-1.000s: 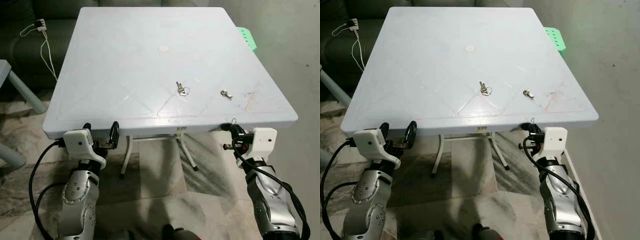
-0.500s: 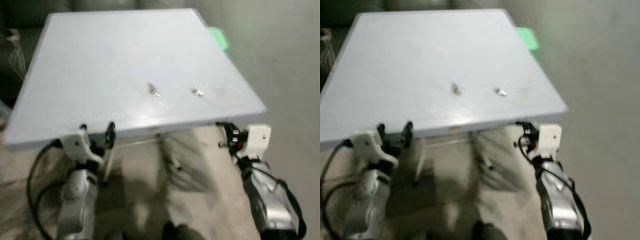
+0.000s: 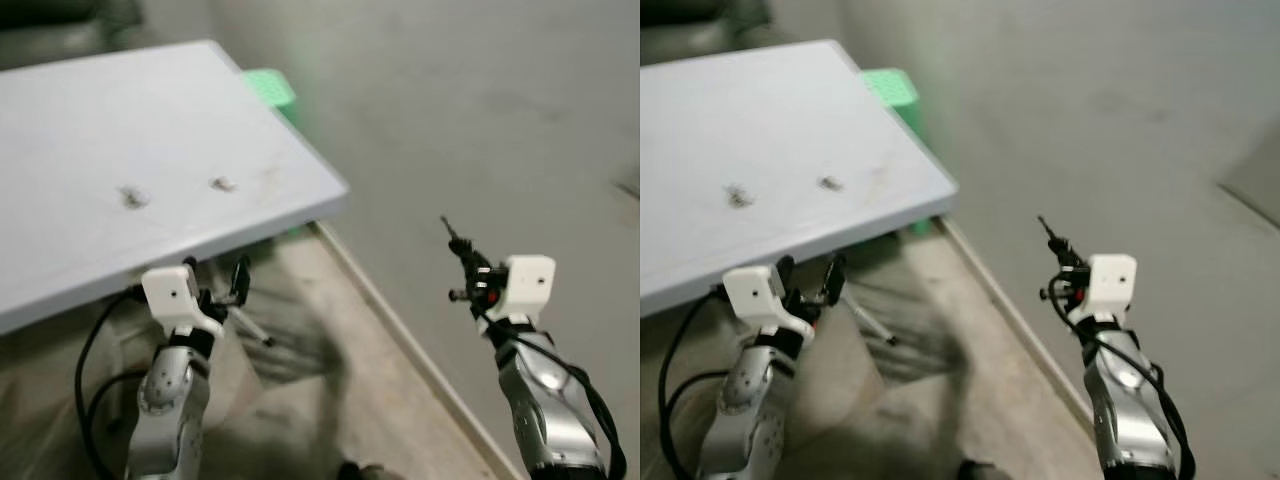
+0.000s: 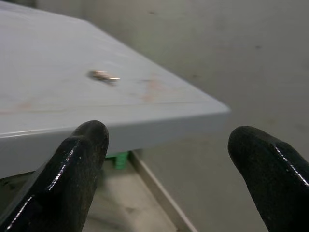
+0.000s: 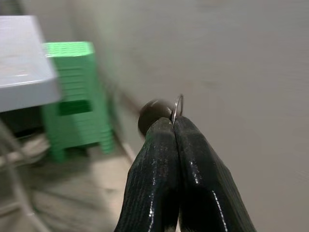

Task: Hang keys on a hook

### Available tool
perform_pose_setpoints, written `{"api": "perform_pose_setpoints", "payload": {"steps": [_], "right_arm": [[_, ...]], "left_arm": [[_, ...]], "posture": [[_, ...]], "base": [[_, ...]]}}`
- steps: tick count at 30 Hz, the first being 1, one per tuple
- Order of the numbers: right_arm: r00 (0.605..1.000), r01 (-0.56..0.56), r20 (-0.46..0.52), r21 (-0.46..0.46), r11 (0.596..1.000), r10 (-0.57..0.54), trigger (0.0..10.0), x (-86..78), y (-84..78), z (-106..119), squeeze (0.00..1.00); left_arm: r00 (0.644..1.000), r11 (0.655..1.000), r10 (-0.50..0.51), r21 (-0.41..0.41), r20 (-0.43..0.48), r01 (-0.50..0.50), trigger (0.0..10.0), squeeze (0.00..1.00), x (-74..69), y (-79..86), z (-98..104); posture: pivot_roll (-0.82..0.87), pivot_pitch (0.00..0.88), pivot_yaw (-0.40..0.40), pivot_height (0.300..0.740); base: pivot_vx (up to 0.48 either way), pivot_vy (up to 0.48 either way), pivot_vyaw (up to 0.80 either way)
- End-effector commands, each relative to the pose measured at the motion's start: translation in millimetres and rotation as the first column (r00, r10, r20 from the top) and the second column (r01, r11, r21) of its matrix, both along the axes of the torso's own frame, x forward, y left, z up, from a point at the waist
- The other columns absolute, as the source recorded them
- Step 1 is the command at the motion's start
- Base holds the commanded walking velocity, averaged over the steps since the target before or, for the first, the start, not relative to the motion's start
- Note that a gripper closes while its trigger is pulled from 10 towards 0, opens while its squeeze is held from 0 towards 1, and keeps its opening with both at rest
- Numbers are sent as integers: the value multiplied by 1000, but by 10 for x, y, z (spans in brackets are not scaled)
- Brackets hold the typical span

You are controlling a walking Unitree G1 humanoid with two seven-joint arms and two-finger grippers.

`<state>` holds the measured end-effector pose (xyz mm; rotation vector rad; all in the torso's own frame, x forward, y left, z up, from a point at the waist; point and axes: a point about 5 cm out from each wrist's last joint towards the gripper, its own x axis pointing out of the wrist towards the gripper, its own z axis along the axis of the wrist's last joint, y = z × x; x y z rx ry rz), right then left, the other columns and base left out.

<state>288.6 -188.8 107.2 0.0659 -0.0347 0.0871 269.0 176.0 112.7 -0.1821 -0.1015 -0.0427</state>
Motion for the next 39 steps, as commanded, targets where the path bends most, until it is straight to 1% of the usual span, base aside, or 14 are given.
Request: {"api": "perform_pose_setpoints", "payload": {"steps": [1, 6, 13, 27, 30, 33, 36, 39], "right_arm": [[1000, -8, -2, 5, 1000, 8, 10000, -9, 29, 5, 0], [1000, -12, -4, 4, 1000, 12, 10000, -11, 41, 1, 0], [1000, -12, -3, 2, 1000, 12, 10000, -16, 33, 6, 0], [1000, -14, -9, -4, 1000, 14, 10000, -22, 31, -2, 0], [1000, -16, -5, -2, 1000, 16, 10000, -12, 42, 8, 0], [1000, -17, -5, -7, 1000, 17, 10000, -3, 43, 13, 0], [1000, -18, -7, -5, 1000, 18, 10000, 4, 41, 15, 0], [1000, -16, -8, -6, 1000, 16, 10000, 5, 36, 15, 0]], "left_arm": [[1000, 1000, 8, -4, -1, -8, 10000, 0, -5, 20, 10], [1000, 1000, 5, -15, -17, -5, 10000, 0, 7, 17, 4], [1000, 1000, -7, -12, -17, 7, 10000, 0, 15, -5, 8], [999, 999, -19, -32, -28, 18, 10000, 0, 11, -42, -11], [999, 1000, -24, -16, -32, 24, 10000, 0, 23, -45, -6], [999, 999, -26, -23, -33, 25, 10000, 0, 37, -50, 9], [999, 999, -35, -6, -32, 35, 10000, 0, 45, -56, 21], [999, 999, -36, -9, -36, 35, 10000, 0, 42, -64, 13]], "posture": [[32, 153, -76, 740], [33, 152, -78, 740], [29, 147, -77, 740], [28, 139, -78, 740], [28, 137, -78, 740], [29, 140, -78, 740], [30, 142, -79, 740], [29, 145, -78, 740]], "base": [[0, 0, -763], [0, 0, -763], [0, 0, -763], [0, 0, -763], [0, 0, -763], [0, 0, -763], [0, 0, -763], [0, 0, -763]]}}
